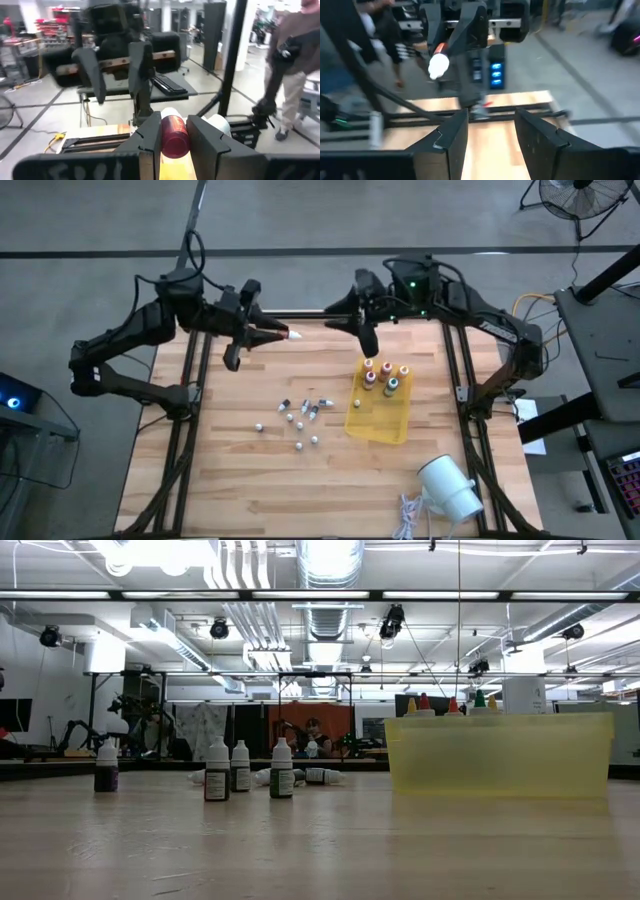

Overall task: Pick & Place food coloring
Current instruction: Put the small orange food coloring bottle into the yellow bin

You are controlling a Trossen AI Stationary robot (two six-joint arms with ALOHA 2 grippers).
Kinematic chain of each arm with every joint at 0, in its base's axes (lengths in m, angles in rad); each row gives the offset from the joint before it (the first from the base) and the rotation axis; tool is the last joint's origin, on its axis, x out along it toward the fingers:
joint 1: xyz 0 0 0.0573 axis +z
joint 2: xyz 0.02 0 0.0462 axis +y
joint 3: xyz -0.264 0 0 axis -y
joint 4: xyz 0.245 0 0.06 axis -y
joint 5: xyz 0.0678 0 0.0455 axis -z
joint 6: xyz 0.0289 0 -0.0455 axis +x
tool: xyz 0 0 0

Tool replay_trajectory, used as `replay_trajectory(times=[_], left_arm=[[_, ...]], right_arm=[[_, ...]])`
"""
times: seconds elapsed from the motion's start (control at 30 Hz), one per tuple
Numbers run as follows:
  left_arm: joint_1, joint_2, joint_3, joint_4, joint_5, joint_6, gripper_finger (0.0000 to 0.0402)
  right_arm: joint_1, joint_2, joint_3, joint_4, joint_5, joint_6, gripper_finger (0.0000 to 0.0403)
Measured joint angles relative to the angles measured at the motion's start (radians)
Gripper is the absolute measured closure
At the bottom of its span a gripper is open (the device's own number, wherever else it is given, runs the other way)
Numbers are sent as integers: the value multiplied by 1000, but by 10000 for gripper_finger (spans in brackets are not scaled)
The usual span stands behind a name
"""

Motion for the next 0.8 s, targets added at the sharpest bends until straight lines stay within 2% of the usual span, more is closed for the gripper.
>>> replay_trajectory(times=[0.23,0.37,0.47,0.57,0.8], left_arm=[[6,0,0,54,-98,-97,346],[6,5,0,97,-156,-180,346],[6,13,0,150,-162,-227,346],[6,17,1,193,-161,-281,346],[5,39,1,237,-148,-366,346]], right_arm=[[53,0,63,-40,206,-347,250],[123,0,79,-40,392,-587,254],[177,0,82,-31,549,-768,253],[217,2,82,-5,658,-892,253],[245,2,82,74,679,-984,253]])
